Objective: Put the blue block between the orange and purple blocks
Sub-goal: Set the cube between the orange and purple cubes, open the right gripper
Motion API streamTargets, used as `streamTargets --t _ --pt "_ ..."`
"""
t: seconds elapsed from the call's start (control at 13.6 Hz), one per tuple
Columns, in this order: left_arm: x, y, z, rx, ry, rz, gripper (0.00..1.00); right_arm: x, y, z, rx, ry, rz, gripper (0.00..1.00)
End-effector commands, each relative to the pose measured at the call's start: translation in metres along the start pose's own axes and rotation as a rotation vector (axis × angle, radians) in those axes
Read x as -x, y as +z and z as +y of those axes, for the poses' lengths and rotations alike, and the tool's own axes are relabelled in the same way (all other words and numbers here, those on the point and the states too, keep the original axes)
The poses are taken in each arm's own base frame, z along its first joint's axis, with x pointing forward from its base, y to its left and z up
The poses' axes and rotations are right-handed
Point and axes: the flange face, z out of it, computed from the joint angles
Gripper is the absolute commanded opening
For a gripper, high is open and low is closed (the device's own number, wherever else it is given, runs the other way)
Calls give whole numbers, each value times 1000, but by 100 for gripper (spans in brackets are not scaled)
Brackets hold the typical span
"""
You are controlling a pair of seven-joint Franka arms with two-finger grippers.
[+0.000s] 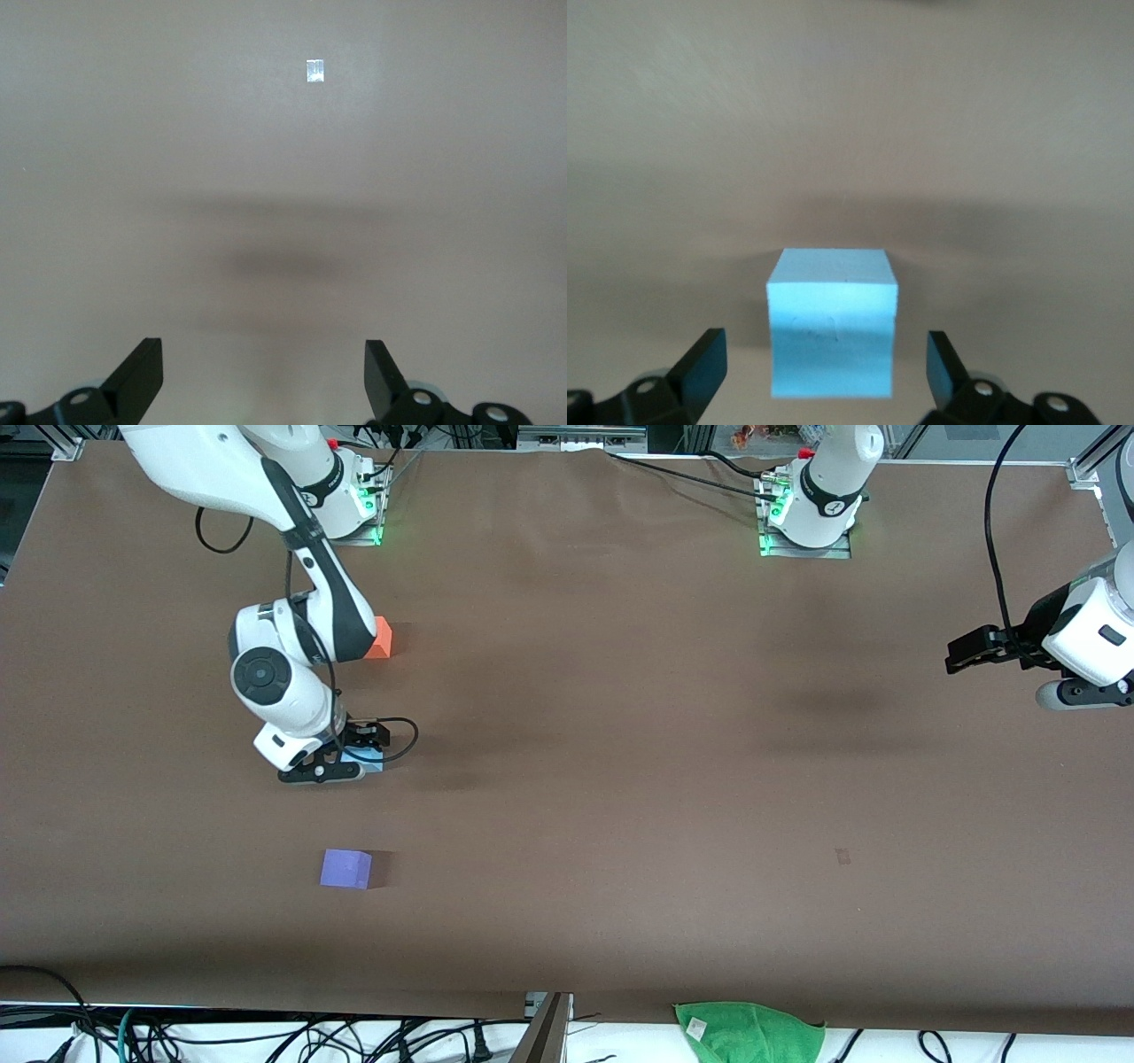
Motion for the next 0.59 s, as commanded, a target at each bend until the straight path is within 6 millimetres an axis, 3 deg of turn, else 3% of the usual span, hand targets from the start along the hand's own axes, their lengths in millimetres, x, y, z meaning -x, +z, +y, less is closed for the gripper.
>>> streamTargets --t 0.0,0.15,0.51 --pt "2 -2 0 10 10 -4 100 -22 -58 11 -4 -38 -30 100" --pt "2 -2 0 10 12 -2 100 -31 -98 23 2 -89 -30 100" --pt "4 -2 0 9 23 -2 100 -35 -201 79 27 -81 -111 100"
